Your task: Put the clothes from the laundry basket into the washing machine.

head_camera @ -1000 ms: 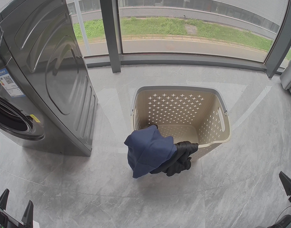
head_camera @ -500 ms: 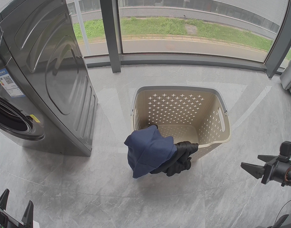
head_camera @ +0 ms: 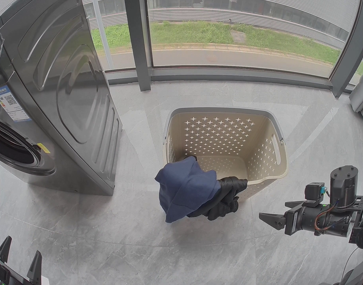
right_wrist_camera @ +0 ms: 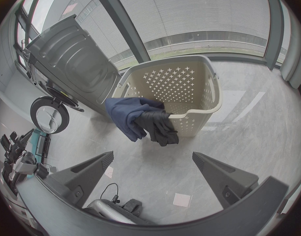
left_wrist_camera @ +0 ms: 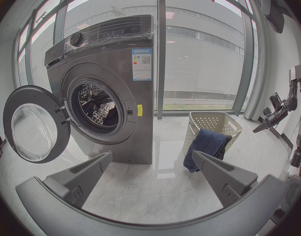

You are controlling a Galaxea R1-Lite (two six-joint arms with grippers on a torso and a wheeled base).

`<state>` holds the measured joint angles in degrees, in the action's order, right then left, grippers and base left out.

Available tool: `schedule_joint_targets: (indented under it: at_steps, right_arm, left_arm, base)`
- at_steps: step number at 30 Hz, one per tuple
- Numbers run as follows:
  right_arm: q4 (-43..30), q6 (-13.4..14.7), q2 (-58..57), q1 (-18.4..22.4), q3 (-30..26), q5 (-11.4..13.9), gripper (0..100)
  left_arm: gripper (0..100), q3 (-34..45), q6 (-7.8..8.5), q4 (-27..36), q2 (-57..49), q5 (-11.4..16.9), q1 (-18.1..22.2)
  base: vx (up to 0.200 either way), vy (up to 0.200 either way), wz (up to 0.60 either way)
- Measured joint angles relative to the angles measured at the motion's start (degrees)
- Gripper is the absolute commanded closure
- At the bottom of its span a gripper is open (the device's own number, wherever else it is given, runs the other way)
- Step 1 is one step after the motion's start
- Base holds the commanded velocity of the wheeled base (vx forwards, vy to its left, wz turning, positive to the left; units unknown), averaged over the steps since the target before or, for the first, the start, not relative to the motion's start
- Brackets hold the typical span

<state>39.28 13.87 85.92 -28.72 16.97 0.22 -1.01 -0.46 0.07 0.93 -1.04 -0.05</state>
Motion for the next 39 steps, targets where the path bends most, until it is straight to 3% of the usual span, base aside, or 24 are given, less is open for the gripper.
schedule_joint_targets:
  at_steps: [5,13,25,39]
  right_arm:
    - [4.27,0.05,5.36,-0.71,1.88,-0.43,0]
    - [14.99,-0.02,15.52,-2.65,4.78,-4.07,0]
    - [20.97,0.06,32.22,-4.05,14.37,-6.53,0]
    - [21.83,-0.22,41.75,-1.89,23.34,-7.77,0]
  left_arm:
    - [0,0.00,-0.02,0.02,0.00,0.02,-0.05]
    - [0,0.00,-0.02,0.02,0.00,0.00,-0.05]
    - [0,0.00,-0.02,0.02,0.00,0.00,-0.02]
    - [0,0.00,-0.02,0.00,0.00,0.02,0.00]
  base:
    - [0.000,0.000,0.00]
    - [0.000,0.000,0.00]
    - [0.000,0.000,0.00]
    - [0.000,0.000,0.00]
